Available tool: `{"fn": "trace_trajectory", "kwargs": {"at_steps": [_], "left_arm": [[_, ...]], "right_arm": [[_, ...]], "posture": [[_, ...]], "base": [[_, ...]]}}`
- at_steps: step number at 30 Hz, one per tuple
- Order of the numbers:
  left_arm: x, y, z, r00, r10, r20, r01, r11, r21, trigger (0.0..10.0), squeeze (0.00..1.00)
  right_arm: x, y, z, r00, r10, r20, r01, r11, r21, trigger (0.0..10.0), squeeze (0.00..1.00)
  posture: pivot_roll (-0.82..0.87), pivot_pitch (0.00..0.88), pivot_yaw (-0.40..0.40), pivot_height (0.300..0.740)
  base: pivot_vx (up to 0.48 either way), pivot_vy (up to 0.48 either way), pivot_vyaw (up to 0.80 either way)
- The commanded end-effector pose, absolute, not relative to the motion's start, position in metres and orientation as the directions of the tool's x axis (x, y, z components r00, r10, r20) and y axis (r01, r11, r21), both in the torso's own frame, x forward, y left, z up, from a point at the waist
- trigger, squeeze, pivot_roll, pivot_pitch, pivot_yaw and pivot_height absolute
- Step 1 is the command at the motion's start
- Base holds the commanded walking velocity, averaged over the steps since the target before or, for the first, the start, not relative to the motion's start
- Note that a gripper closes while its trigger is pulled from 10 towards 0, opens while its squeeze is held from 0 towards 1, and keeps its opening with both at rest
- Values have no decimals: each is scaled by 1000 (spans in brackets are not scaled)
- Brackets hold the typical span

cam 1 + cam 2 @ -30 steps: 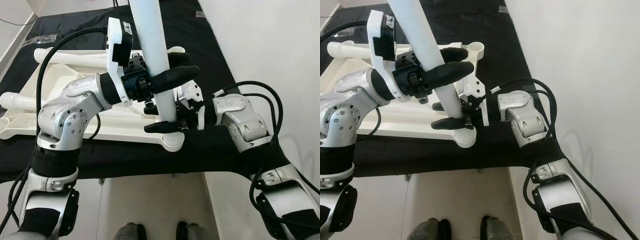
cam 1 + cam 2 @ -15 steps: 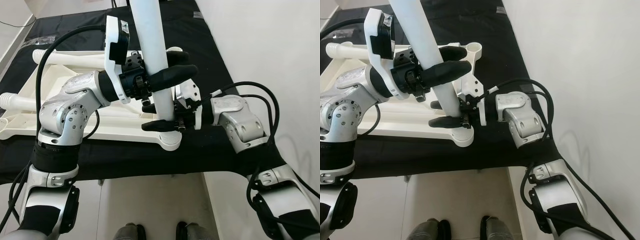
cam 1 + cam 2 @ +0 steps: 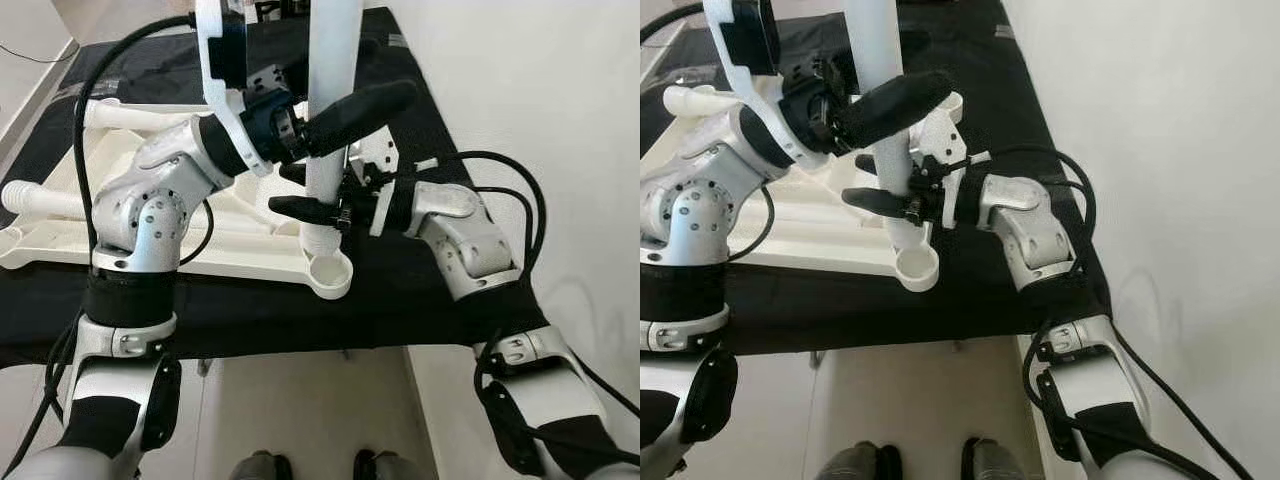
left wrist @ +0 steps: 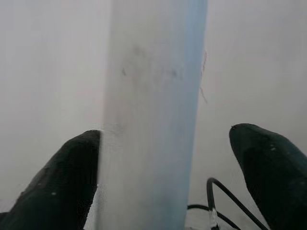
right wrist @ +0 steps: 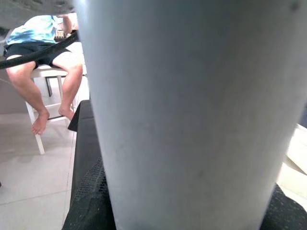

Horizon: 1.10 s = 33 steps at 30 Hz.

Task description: Building children table

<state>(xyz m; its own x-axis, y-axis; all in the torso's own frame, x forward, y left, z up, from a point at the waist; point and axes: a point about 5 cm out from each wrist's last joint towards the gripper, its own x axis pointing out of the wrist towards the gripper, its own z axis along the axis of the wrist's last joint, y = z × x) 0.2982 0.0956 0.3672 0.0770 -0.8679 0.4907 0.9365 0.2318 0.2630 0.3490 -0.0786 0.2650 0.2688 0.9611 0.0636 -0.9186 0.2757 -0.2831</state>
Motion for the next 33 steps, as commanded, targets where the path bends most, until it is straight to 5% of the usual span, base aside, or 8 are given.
{"fn": "trace_trajectory", "kwargs": {"at_steps": [1, 8, 9, 11, 12, 24, 29, 33], "left_arm": [[295, 99, 371, 64, -865, 498, 930, 232, 284, 10000, 1000], [284, 131, 374, 135, -828, 544, 907, 324, 268, 10000, 1000], [281, 137, 376, 134, -821, 555, 908, 325, 262, 10000, 365], [279, 140, 377, 131, -817, 561, 910, 325, 260, 10000, 365], [272, 151, 380, 117, -807, 578, 913, 317, 258, 10000, 0], [236, 175, 332, 152, -875, 459, 959, 244, 147, 10000, 0], [195, 154, 244, 77, -971, 227, 989, 46, -141, 10000, 0], [180, 140, 204, 120, -989, 92, 963, 94, -251, 10000, 0]], "right_arm": [[349, -79, 264, 270, 960, 72, -919, 279, -278, 0, 0], [353, -91, 264, 322, 943, 84, -904, 332, -267, 0, 0], [353, -93, 264, 328, 941, 87, -902, 339, -267, 0, 0], [354, -94, 265, 333, 939, 88, -900, 344, -267, 0, 0], [355, -98, 266, 343, 934, 98, -897, 357, -261, 0, 0], [350, -119, 276, 335, 926, 175, -901, 369, -228, 0, 0], [333, -106, 265, 209, 972, 112, -941, 231, -246, 0, 0], [331, -99, 258, 192, 978, 81, -946, 206, -249, 0, 0]], "posture": [[24, 141, 28, 740], [32, 136, 23, 740], [35, 136, 24, 740], [35, 136, 24, 740], [36, 139, 25, 740], [47, 178, 29, 740], [61, 209, 29, 740], [73, 225, 26, 740]], "base": [[0, 0, 0], [0, 0, 0], [0, 0, 0], [0, 0, 0], [0, 0, 0], [0, 0, 0], [0, 0, 0], [0, 0, 0]]}}
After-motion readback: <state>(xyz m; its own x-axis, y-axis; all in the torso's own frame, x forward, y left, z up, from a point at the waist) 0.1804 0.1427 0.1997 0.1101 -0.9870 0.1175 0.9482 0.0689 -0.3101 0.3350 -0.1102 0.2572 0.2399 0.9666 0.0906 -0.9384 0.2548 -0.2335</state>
